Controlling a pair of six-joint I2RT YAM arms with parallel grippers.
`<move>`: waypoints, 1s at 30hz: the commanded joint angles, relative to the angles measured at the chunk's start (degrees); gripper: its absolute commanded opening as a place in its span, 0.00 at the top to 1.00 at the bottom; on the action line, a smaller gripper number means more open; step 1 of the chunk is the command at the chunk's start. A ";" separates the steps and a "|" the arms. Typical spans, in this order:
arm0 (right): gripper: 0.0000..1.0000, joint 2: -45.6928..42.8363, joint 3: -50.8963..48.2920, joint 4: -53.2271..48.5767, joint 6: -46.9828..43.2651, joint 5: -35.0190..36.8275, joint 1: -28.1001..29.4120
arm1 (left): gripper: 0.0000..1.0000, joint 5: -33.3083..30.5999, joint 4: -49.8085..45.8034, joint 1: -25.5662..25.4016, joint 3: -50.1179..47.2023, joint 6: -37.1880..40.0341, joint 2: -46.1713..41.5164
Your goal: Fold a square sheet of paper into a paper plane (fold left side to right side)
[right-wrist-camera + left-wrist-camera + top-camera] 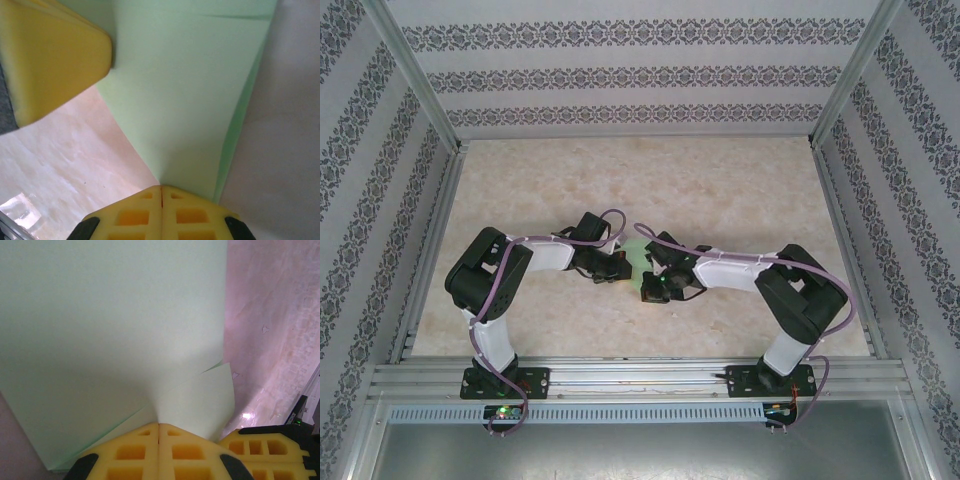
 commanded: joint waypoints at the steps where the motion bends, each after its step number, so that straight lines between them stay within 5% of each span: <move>1: 1.00 -1.03 -3.27 -5.90 0.69 0.87 -0.17 | 1.00 -6.92 -5.30 -0.45 -0.58 1.48 2.30; 16: 1.00 -10.12 -6.21 -6.90 -3.61 -2.29 -5.80 | 1.00 -4.08 -1.44 -0.50 -1.51 -3.23 2.21; 23: 0.80 -14.10 -3.09 -3.41 -12.47 -5.10 -12.69 | 0.90 -1.35 4.19 -0.48 -0.90 -7.33 0.11; 30: 0.58 -10.54 -1.14 3.81 -21.09 -7.88 -14.63 | 0.69 -7.18 -2.57 0.07 2.47 -1.77 -7.05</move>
